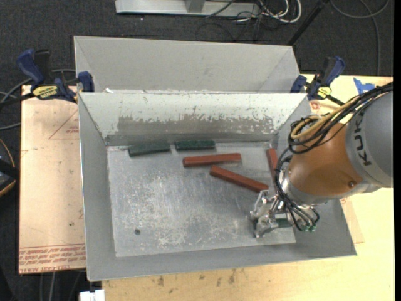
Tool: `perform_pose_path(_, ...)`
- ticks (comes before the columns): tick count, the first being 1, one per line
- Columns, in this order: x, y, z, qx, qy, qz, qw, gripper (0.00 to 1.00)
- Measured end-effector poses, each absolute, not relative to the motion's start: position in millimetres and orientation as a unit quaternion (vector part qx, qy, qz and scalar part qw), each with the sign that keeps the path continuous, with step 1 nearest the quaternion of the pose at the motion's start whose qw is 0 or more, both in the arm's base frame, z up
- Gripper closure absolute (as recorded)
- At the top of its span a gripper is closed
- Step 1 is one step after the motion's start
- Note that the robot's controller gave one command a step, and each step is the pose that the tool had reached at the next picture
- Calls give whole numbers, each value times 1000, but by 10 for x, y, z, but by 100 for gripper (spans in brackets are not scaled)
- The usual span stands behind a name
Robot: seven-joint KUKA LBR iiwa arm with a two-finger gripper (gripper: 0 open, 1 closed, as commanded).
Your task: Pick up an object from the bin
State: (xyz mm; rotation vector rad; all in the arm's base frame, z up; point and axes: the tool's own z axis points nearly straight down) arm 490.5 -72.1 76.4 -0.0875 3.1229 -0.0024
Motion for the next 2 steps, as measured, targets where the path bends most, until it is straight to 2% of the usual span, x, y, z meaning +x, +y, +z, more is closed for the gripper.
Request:
perform_pose_path(1,4928,-797,1293,-22,1000,1,-2,100)
perform_pose_path(2,4973,-808,1695,-22,1000,0,3,100)
